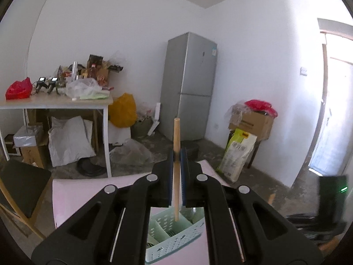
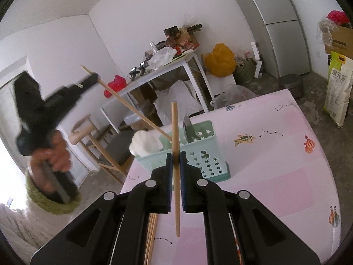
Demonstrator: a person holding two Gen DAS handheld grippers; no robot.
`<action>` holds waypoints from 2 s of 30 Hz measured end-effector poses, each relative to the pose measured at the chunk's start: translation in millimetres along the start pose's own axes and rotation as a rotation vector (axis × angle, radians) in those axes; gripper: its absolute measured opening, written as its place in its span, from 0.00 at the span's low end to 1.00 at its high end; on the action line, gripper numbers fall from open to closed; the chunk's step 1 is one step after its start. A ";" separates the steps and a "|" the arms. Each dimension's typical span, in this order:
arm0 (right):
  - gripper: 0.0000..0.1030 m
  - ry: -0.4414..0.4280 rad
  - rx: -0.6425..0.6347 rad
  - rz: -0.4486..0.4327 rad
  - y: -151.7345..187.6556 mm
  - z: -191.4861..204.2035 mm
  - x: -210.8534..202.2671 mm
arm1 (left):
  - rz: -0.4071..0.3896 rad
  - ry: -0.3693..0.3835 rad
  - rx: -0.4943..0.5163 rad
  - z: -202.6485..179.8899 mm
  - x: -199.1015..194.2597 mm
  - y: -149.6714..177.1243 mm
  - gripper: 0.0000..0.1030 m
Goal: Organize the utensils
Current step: 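Lift both chopsticks and lower them into the holder with both tools, then open both tools and pull them back from the holder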
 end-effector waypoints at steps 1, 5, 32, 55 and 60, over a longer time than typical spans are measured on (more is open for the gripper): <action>0.06 0.004 0.002 -0.005 -1.4 -1.8 -1.7 | 0.008 -0.009 0.007 2.5 5.3 3.5 0.04; 0.06 0.011 0.012 -0.018 -3.9 -7.4 -6.5 | 0.069 -0.030 -0.008 13.4 28.9 26.3 0.05; 0.06 0.004 -0.082 -0.083 -48.1 13.5 -13.7 | 0.100 -0.090 -0.052 41.9 -33.2 60.6 0.50; 0.06 -0.001 -0.223 -0.144 -142.9 50.3 79.3 | 0.288 -0.321 -0.157 102.3 -80.0 189.3 0.85; 0.06 0.025 -0.195 -0.062 -116.9 34.2 108.5 | 0.323 -0.339 -0.117 100.1 -77.8 208.2 0.85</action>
Point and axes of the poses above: each gripper's, at about its wrist camera, not at the fingertips, and x roughly the way its jaws point, z to its left, y to its underside, the point moved 10 cm from there along x, roughly the way its jaws point, and after that the axes turned 8 degrees about -x, right-handed, at the moved point
